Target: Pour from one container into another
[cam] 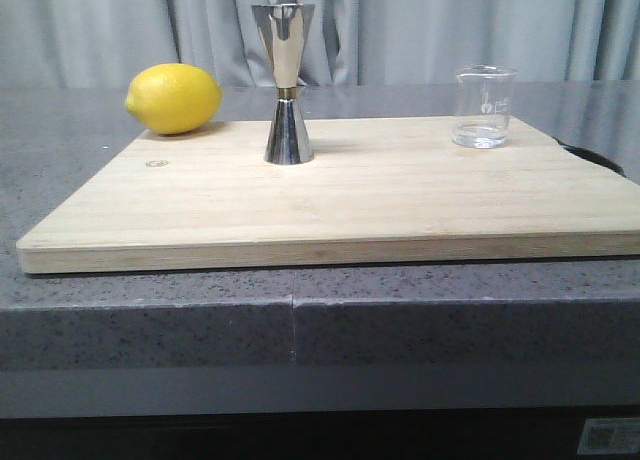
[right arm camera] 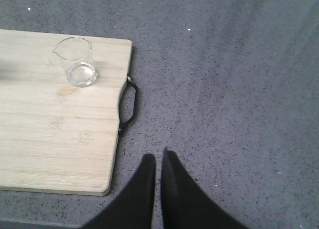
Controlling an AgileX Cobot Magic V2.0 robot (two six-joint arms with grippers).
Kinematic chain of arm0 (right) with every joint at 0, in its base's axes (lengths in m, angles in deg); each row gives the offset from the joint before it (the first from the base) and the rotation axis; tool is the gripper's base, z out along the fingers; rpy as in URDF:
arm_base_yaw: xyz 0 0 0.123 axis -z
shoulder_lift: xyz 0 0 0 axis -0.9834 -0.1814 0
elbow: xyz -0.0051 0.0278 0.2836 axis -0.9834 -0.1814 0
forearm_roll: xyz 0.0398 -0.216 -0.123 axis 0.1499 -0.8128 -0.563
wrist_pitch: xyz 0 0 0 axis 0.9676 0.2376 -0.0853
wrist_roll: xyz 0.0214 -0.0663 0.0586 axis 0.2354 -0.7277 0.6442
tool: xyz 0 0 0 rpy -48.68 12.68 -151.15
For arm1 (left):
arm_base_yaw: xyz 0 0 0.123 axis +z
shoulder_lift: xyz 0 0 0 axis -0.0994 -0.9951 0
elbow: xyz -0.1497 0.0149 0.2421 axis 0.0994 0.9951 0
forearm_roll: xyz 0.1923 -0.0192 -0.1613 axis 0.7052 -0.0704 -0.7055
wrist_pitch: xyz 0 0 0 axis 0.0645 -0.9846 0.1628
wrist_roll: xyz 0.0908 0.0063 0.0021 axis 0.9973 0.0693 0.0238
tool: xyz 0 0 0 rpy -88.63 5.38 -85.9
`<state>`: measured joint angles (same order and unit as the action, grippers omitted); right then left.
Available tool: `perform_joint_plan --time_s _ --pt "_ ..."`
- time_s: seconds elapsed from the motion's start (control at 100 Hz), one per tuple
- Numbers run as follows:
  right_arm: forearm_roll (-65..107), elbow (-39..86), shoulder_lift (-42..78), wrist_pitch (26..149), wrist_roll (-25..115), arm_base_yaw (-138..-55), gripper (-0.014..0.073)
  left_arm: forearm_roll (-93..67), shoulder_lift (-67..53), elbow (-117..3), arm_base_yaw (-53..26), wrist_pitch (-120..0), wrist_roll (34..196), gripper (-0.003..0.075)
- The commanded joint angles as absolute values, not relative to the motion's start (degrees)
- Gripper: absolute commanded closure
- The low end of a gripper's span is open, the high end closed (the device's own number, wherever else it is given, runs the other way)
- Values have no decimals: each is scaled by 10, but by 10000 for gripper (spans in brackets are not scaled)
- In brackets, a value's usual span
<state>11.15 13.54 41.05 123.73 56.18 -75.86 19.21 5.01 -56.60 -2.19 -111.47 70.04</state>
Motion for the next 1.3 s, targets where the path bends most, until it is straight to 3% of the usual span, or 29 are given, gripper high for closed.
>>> perform_joint_plan --time_s 0.0,0.68,1.05,1.29 --pt "108 148 411 1196 559 -756 665 191 52 -580 -21 -1082 694 738" --pt "106 148 411 1185 559 -756 665 192 73 -568 -20 -1064 694 739" --pt "106 148 411 1185 559 -756 665 191 313 -324 59 -837 698 738" --pt "106 148 411 1185 559 -756 665 167 433 -188 64 -722 698 738"
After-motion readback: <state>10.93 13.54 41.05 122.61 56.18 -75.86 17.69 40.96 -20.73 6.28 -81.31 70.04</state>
